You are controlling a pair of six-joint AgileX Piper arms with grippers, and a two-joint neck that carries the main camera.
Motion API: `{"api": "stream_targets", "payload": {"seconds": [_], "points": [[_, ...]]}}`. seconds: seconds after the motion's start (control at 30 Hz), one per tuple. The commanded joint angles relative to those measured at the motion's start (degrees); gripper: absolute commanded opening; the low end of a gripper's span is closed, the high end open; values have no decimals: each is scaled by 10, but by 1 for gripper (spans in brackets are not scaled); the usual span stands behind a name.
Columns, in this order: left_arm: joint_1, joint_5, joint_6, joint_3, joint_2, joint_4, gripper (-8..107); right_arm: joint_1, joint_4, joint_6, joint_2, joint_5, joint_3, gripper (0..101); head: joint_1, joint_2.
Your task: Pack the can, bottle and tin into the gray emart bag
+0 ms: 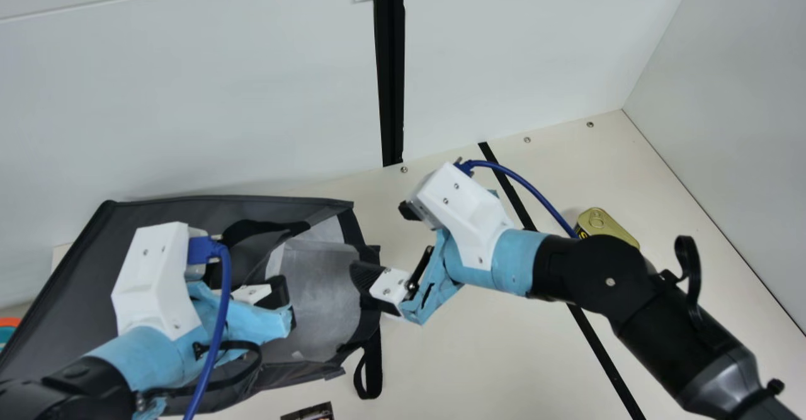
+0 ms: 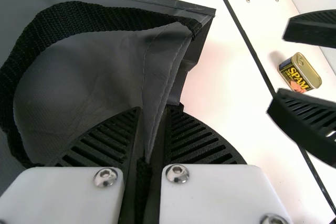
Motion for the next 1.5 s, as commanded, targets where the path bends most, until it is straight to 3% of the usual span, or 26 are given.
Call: {"api": "stream_targets", "payload": {"seconds": [0.0,0.87,1.47], "points": [[0,0,0,0,0,0,10,-3,-9,8,-8,1,3,91,-13,0],[0,0,0,0,0,0,10,-87,-167,152,-126,35,10,91,-13,0],[0,0,0,0,0,0,10,-147,-287,251,-177,71,-16,91,-13,0]]}}
